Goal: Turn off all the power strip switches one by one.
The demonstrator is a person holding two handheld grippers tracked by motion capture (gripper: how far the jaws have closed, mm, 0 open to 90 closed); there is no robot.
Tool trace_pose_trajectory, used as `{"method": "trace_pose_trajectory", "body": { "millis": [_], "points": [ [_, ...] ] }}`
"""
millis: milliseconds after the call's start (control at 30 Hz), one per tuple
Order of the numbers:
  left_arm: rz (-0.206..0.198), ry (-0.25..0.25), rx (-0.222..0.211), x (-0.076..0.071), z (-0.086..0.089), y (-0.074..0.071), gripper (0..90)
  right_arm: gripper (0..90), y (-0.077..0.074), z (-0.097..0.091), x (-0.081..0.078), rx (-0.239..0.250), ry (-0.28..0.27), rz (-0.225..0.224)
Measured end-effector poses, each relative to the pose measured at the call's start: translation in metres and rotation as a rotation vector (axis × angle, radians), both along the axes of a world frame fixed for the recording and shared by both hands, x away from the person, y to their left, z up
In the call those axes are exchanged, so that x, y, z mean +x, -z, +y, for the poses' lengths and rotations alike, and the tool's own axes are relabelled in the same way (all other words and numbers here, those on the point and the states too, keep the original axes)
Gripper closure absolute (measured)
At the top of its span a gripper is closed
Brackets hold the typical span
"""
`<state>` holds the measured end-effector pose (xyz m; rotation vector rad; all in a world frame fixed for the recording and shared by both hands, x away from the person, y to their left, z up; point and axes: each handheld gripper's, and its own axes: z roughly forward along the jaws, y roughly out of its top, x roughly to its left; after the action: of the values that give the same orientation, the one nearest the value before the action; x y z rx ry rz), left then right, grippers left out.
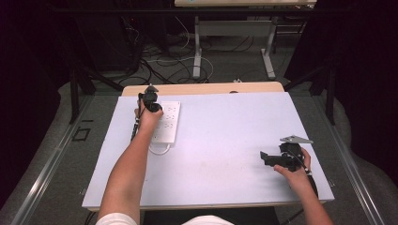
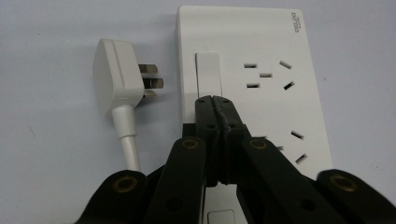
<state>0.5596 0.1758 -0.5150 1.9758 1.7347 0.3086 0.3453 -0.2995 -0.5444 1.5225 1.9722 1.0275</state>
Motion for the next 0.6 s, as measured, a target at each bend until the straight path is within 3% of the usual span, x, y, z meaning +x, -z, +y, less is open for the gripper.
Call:
{"method": "trace_pose_trajectory", "body": {
  "millis": [333, 600],
  "points": [
    [-0.044, -0.01, -0.026, 0.001, 0.003, -0.008, 90.0, 0.0, 0.0, 0.0, 0.0, 0.002, 0.0, -0.001],
    [-0.053, -0.003, -0.032, 0.0, 0.007, -0.015, 90.0, 0.0, 0.0, 0.001, 0.001, 0.006, 0.002, 0.001]
  ]
}}
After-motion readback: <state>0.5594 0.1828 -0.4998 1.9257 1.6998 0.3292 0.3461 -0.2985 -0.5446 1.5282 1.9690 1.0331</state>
